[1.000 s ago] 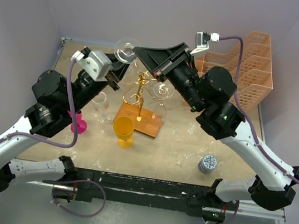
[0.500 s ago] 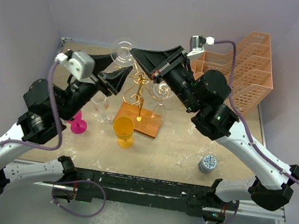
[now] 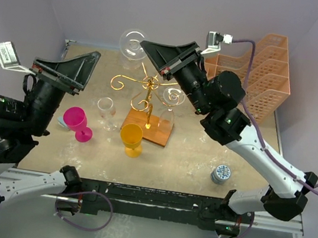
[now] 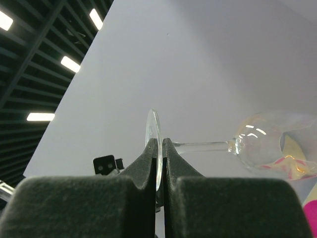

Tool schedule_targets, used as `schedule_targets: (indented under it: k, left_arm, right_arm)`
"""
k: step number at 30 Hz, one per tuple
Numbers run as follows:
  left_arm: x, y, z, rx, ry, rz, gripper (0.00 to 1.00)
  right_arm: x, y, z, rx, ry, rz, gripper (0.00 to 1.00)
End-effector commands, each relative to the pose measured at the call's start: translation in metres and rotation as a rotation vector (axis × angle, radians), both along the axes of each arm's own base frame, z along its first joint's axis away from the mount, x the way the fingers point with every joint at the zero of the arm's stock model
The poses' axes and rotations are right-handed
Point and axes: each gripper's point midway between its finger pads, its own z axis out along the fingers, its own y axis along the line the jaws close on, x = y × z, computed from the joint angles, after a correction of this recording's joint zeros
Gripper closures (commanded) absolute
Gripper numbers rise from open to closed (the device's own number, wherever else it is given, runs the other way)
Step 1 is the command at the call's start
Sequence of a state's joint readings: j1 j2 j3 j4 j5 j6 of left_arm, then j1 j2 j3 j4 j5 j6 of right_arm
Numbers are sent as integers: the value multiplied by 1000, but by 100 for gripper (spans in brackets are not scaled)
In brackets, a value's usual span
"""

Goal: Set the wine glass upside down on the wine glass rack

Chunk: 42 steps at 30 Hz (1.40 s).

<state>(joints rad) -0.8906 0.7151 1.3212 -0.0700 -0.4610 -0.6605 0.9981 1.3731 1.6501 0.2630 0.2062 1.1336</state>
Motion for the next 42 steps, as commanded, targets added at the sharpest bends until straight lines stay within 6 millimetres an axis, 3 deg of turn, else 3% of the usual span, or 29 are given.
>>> schedule_targets:
  k: [1, 6, 12, 16, 22, 30, 33, 35, 36, 40, 42]
  left_arm:
    - [0, -14, 19, -121, 57, -95, 46]
    - [15, -21, 14, -146, 120, -74, 45]
    - [29, -14, -6, -147, 195, 12, 46]
    - [30, -12, -9, -137, 194, 29, 54]
    - [31, -19, -10, -113, 189, 13, 73]
    - [30, -23, -5, -90, 163, 0, 86]
    - [28, -27, 0, -76, 123, -13, 100]
    - [31, -28, 1, -64, 106, -3, 100]
    - [32, -27, 2, -59, 99, 12, 100]
    - [40, -16, 9, -32, 75, 107, 100]
    - [45, -9, 11, -24, 84, 160, 100]
  right_arm:
    - [-16, -10, 47, 84, -146, 23, 100]
    - [-16, 4, 41, 51, -167, 56, 100]
    - [-20, 13, 38, 30, -200, 89, 100]
    - [-24, 16, 39, 27, -217, 113, 100]
    - [-25, 22, 36, 14, -229, 133, 100]
    - [-32, 24, 38, 4, -266, 158, 100]
    - [-35, 24, 38, 1, -274, 168, 100]
    - [-39, 22, 39, 4, -287, 178, 100]
    - [-40, 20, 39, 3, -293, 176, 97]
    - [-42, 1, 43, -6, -332, 107, 48]
    - [-41, -15, 41, -11, -331, 47, 33]
